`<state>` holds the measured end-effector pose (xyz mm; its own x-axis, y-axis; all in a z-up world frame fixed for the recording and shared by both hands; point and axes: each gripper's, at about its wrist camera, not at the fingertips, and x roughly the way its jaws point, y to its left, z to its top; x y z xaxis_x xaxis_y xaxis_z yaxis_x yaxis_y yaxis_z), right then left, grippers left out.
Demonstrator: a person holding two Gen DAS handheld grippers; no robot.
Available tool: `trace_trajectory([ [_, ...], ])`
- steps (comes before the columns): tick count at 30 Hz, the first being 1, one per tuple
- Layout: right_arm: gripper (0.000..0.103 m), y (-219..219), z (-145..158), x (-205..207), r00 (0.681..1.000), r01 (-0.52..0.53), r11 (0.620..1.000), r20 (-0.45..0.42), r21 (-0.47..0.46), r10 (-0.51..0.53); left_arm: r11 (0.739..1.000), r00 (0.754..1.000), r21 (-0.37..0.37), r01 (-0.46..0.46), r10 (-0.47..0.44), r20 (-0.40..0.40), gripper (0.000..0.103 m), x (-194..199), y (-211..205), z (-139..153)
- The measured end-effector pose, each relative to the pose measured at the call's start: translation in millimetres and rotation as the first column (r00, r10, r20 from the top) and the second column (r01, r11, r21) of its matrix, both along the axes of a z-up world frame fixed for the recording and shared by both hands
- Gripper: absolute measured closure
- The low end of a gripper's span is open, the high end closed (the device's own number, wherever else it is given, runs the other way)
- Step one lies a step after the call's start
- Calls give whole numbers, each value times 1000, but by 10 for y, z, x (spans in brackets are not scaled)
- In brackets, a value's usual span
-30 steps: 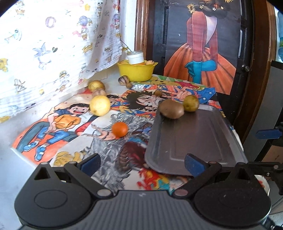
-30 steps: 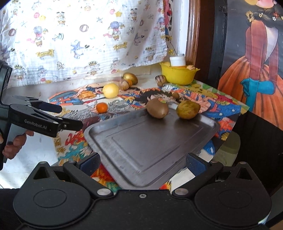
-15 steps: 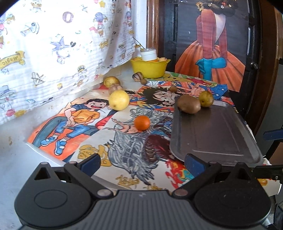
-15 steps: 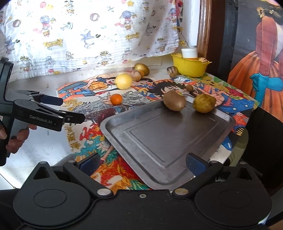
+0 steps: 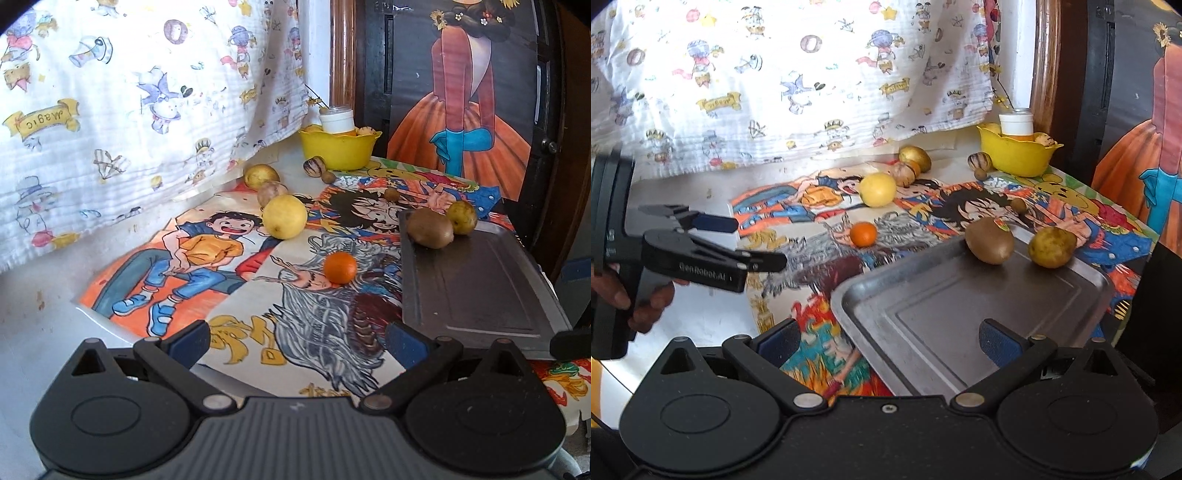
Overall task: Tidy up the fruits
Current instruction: 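Move the left tool to the yellow lemon while the right tool approaches the small orange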
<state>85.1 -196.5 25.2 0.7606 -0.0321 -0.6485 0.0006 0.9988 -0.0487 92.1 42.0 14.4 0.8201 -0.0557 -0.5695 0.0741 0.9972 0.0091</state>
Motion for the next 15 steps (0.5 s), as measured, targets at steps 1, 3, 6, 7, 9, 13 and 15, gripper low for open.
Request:
trace_trajectory([
  [1, 1, 2, 13, 25, 1000, 1, 1000, 4, 1, -1, 1000, 1000, 4, 1, -1, 2, 0, 11, 14, -3],
  [3, 1, -2, 45, 89, 1000, 6, 1000, 17, -1, -6, 1000, 1000, 12, 1, -1, 5, 0, 39, 46, -6],
  [6, 1, -5, 67, 207, 1000, 0, 1000, 29, -8, 1, 1000, 1000, 13, -8, 8, 6, 0, 102, 111, -7],
  [7, 1, -4, 69, 250, 1000, -5, 1000, 28, -15, 5, 1000, 1000, 11, -13, 13, 6, 0, 129, 137, -3],
  [9, 1, 7, 76, 347, 1000, -18, 999, 25, -28, 18, 1000, 1000, 13, -23, 23, 6, 0, 195, 198, 16],
  [13, 1, 46, 116, 544, 999, -52, 998, 9, -47, 53, 999, 999, 18, -32, 32, 7, 0, 337, 320, 105],
  [15, 1, 65, 171, 640, 997, -75, 996, 4, -50, 75, 999, 1000, 17, -29, 29, 9, 0, 419, 373, 181],
])
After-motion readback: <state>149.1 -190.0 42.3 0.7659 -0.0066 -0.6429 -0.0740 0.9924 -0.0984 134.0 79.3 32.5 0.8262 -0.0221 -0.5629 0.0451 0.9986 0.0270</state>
